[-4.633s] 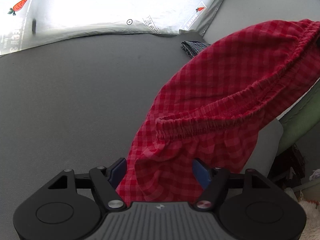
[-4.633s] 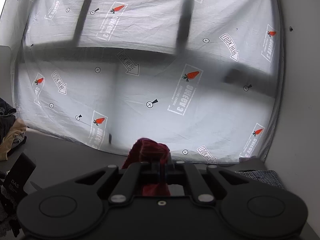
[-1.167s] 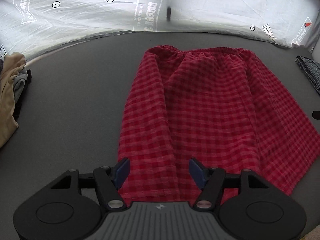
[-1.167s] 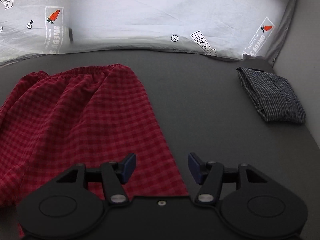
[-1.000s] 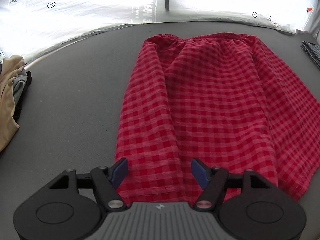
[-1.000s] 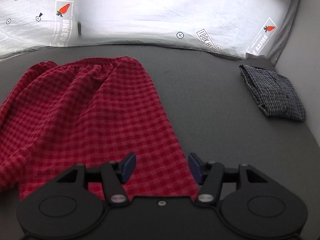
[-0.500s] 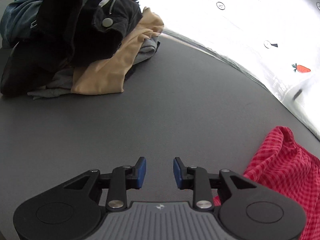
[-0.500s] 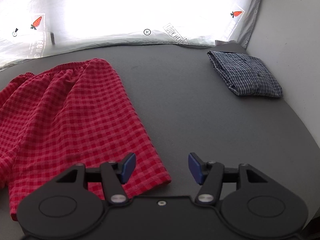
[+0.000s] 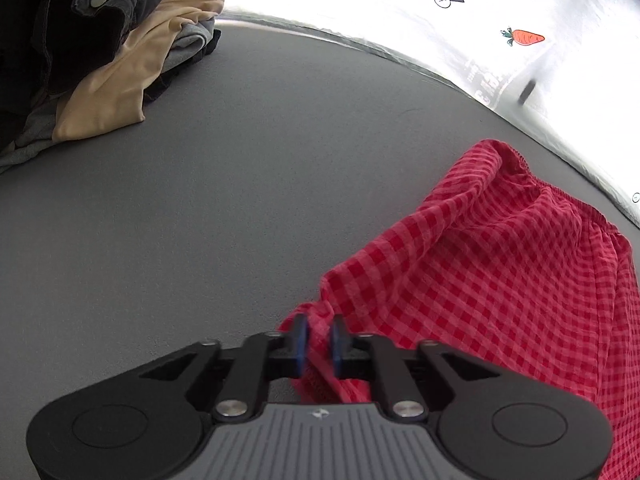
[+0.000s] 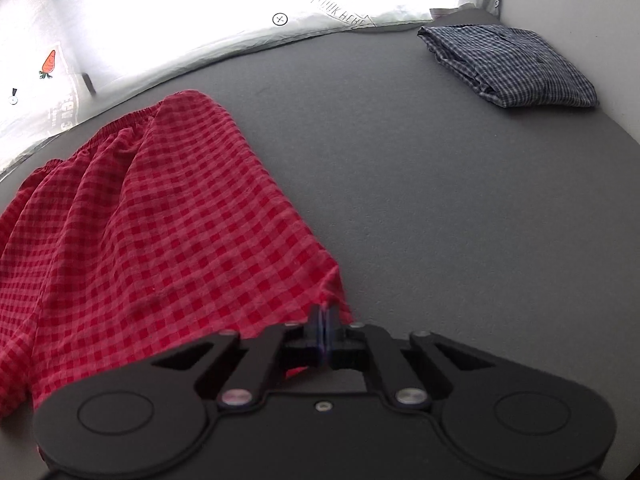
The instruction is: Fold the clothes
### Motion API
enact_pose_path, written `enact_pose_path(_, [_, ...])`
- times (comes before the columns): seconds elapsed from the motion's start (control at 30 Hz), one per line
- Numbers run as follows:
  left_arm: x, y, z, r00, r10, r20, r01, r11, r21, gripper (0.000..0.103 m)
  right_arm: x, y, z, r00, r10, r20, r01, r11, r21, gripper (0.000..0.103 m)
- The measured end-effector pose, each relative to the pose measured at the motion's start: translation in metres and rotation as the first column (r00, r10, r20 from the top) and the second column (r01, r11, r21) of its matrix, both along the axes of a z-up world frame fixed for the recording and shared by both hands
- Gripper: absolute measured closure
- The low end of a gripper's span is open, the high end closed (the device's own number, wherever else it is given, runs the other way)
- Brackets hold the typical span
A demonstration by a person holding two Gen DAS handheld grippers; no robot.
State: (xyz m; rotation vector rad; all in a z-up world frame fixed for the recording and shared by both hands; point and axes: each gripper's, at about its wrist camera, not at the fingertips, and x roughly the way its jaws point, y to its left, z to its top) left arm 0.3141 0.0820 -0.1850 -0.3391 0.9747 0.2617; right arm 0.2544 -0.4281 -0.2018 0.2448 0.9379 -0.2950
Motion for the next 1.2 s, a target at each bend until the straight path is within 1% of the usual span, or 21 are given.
enact_pose_path(0.07, [-0.003, 0.009, 0.000, 0.999, 0.038, -0.004, -0.038, 0.999, -0.010, 0.099, -0.004, -0.002, 0.006, 1.000, -0.024, 0.009, 0.024, 1.000, -0.016, 0.101])
enact_pose_path(0.13, [-0.006, 0.021, -0.001, 0.997, 0.071, -0.036, -0.072, 0.997, -0.013, 0.089, -0.006, -0.007, 0.006, 0.999, -0.037, -0.017, 0.037, 0.999, 0.008, 0.100])
enact_pose_path(0.17, [-0.007, 0.025, -0.002, 0.995, 0.081, -0.053, -0.082, 0.997, -0.010, 0.086, -0.005, -0.008, 0.004, 0.998, -0.038, -0.042, 0.038, 0.999, 0.011, 0.098])
enact_pose_path(0.23, [-0.011, 0.035, -0.001, 0.992, 0.103, -0.072, -0.104, 0.995, -0.008, 0.072, -0.004, -0.008, 0.003, 0.996, -0.033, -0.078, 0.031, 0.999, -0.033, 0.084])
enact_pose_path(0.27, [-0.014, 0.039, 0.003, 0.991, 0.118, -0.060, -0.119, 0.993, -0.016, 0.068, -0.004, -0.007, 0.005, 0.996, -0.033, -0.081, 0.029, 0.998, -0.056, 0.071])
enact_pose_path(0.3, [-0.017, 0.044, 0.007, 0.990, 0.135, -0.044, -0.136, 0.990, -0.026, 0.061, -0.004, -0.007, 0.007, 0.997, -0.038, -0.069, 0.034, 0.997, -0.064, 0.061])
enact_pose_path(0.37, [-0.021, 0.050, 0.015, 0.988, 0.155, -0.012, -0.156, 0.987, -0.051, 0.055, -0.004, -0.011, 0.013, 0.998, -0.054, -0.035, 0.052, 0.997, -0.055, 0.056])
enact_pose_path(0.43, [-0.020, 0.051, 0.018, 0.990, 0.139, 0.004, -0.138, 0.989, -0.056, 0.052, 0.000, -0.011, 0.019, 0.997, -0.077, -0.010, 0.077, 0.996, -0.041, 0.056])
enact_pose_path(0.5, [-0.013, 0.043, 0.019, 0.997, 0.071, 0.013, -0.070, 0.997, -0.034, 0.046, 0.008, -0.005, 0.023, 0.998, -0.069, 0.005, 0.069, 0.996, -0.052, 0.056])
enact_pose_path(0.6, [-0.002, 0.028, 0.015, 0.999, -0.036, 0.006, 0.036, 0.999, 0.025, 0.039, 0.023, 0.017, 0.030, 1.000, 0.012, 0.018, -0.010, 0.993, -0.120, 0.055])
enact_pose_path(0.63, [0.002, 0.023, 0.011, 0.998, -0.062, -0.004, 0.062, 0.997, 0.042, 0.039, 0.028, 0.026, 0.033, 0.999, 0.047, 0.025, -0.043, 0.990, -0.137, 0.055])
enact_pose_path(0.7, [0.006, 0.017, 0.006, 0.996, -0.090, -0.013, 0.090, 0.995, 0.049, 0.039, 0.038, 0.044, 0.037, 0.993, 0.115, 0.037, -0.110, 0.985, -0.130, 0.053])
enact_pose_path(0.77, [0.007, 0.016, 0.002, 0.995, -0.095, -0.007, 0.095, 0.995, 0.030, 0.040, 0.048, 0.061, 0.040, 0.983, 0.178, 0.048, -0.172, 0.979, -0.109, 0.050])
enact_pose_path(0.8, [0.007, 0.016, 0.000, 0.995, -0.098, -0.002, 0.098, 0.995, 0.017, 0.043, 0.052, 0.070, 0.041, 0.978, 0.203, 0.051, -0.198, 0.976, -0.093, 0.050])
enact_pose_path(0.87, [0.006, 0.015, -0.002, 0.994, -0.107, 0.007, 0.107, 0.994, -0.007, 0.070, 0.059, 0.092, 0.043, 0.964, 0.261, 0.057, -0.257, 0.964, -0.065, 0.050])
enact_pose_path(0.9, [0.006, 0.015, -0.002, 0.994, -0.113, 0.008, 0.113, 0.993, -0.018, 0.096, 0.061, 0.103, 0.045, 0.956, 0.288, 0.059, -0.285, 0.957, -0.061, 0.050])
enact_pose_path(0.93, [0.004, 0.014, -0.001, 0.992, -0.123, 0.019, 0.124, 0.992, -0.034, 0.099, 0.062, 0.112, 0.047, 0.947, 0.316, 0.062, -0.312, 0.948, -0.060, 0.050])
enact_pose_path(1.0, [-0.001, 0.012, 0.008, 0.987, -0.141, 0.070, 0.147, 0.986, -0.077, 0.099, 0.061, 0.131, 0.050, 0.924, 0.376, 0.067, -0.372, 0.926, -0.056, 0.050])
enact_pose_path(1.07, [-0.007, 0.002, 0.021, 0.976, -0.182, 0.120, 0.195, 0.975, -0.107, 0.099, 0.060, 0.147, 0.054, 0.901, 0.427, 0.079, -0.428, 0.904, -0.008, 0.050])
enact_pose_path(1.13, [-0.011, -0.016, 0.035, 0.953, -0.258, 0.161, 0.275, 0.957, -0.089, 0.099, 0.061, 0.156, 0.058, 0.884, 0.457, 0.101, -0.465, 0.883, 0.070, 0.050])
enact_pose_path(1.2, [-0.012, -0.036, 0.042, 0.918, -0.349, 0.190, 0.369, 0.926, -0.079, 0.099, 0.064, 0.163, 0.060, 0.873, 0.471, 0.124, -0.486, 0.862, 0.146, 0.050])
